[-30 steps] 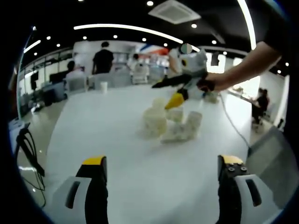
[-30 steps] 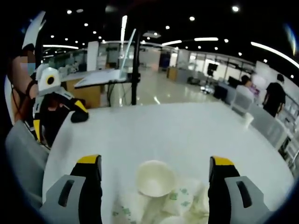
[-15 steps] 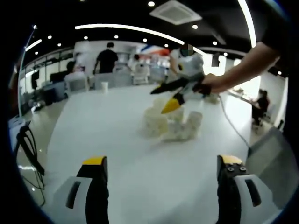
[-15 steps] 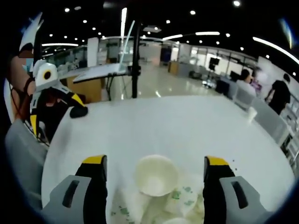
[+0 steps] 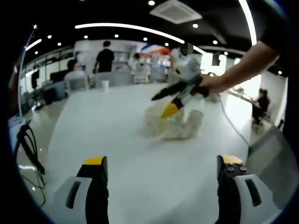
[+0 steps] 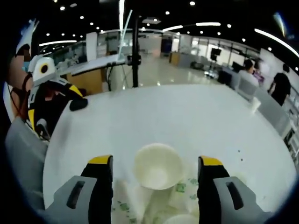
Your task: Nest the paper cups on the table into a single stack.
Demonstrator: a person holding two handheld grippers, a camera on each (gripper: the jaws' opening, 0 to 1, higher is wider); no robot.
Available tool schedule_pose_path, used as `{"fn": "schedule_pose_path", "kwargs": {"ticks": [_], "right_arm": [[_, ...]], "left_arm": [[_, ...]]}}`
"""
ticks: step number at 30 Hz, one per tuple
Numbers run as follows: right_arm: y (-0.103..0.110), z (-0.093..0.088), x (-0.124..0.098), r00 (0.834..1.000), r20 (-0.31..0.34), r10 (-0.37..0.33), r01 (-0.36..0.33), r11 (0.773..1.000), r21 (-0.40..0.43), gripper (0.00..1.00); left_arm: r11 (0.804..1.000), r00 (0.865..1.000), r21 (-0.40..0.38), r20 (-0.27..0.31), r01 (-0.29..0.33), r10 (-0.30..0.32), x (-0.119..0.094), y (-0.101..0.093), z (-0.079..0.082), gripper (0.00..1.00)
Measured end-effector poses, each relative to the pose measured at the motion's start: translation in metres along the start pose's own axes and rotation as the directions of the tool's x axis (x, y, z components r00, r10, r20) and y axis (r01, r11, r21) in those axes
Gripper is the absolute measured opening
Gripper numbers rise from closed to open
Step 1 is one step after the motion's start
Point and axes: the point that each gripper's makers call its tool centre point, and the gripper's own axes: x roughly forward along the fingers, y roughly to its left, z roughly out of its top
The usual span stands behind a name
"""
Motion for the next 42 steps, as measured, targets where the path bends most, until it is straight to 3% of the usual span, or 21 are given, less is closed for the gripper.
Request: {"fn": "schedule_pose_path", "kwargs": {"ticks": [9, 19, 23, 42], "right_arm": [[0.000, -0.004, 0.006, 1.000, -0.016, 0.013, -0.012, 1.000, 0.025, 0.65], [0.004, -0.011, 0.011, 0.998, -0.040, 0.041, -0.039, 0.998, 0.050, 0.55], [0.008, -0.011, 0.011, 0.997, -0.052, 0.057, -0.054, 0.997, 0.047, 0.46], [0.009, -0.007, 0.006, 0.997, -0.038, 0.060, -0.057, 0.997, 0.058, 0.43]], "left_arm": [[1.000, 1.000, -0.005, -0.004, -0.008, 0.008, -0.001, 0.001, -0.002, 0.97], [1.000, 1.000, -0.006, -0.008, -0.004, 0.004, -0.001, 0.000, -0.005, 0.96], [1.000, 1.000, -0.009, -0.006, -0.005, 0.005, -0.001, 0.000, -0.005, 0.96], [1.000, 1.000, -0.005, 0.000, -0.008, 0.008, -0.001, 0.003, -0.001, 0.96]]}}
